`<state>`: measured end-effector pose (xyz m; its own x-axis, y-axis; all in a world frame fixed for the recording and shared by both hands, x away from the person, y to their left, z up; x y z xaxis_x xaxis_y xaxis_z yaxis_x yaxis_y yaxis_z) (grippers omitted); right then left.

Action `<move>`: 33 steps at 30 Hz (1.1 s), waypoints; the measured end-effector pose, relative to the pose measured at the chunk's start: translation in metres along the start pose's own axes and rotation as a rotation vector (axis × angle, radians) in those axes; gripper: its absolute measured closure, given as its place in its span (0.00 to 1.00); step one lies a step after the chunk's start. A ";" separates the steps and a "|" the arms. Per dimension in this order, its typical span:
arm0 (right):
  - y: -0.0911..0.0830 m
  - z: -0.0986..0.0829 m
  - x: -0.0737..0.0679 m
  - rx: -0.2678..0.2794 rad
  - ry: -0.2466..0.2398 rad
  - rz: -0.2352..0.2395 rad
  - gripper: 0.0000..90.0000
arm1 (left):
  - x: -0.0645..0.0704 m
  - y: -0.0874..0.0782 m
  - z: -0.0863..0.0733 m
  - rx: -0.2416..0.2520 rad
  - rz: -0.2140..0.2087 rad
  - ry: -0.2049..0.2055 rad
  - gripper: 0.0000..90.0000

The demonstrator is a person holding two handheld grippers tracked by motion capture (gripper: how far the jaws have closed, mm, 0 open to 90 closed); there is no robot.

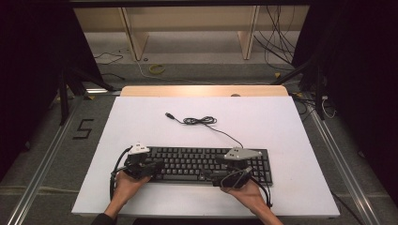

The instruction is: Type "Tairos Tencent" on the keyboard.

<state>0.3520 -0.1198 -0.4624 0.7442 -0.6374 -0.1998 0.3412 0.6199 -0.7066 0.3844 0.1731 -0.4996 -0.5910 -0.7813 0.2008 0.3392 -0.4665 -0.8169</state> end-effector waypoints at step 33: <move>-0.002 -0.002 0.000 0.006 0.001 -0.003 0.32 | 0.004 -0.001 0.000 0.000 -0.005 0.002 0.96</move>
<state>0.3500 -0.1222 -0.4621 0.7427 -0.6395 -0.1984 0.3466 0.6207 -0.7033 0.3819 0.1707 -0.4980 -0.5941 -0.7783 0.2033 0.3368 -0.4702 -0.8158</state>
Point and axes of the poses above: each handheld gripper's, and its own axes: y roughly forward along the jaws, z roughly out of its top, x roughly to its right, the point moved 3 cm from there along y, roughly forward along the jaws, and after that the axes turned 15 degrees about -x, right-handed, at the moved point
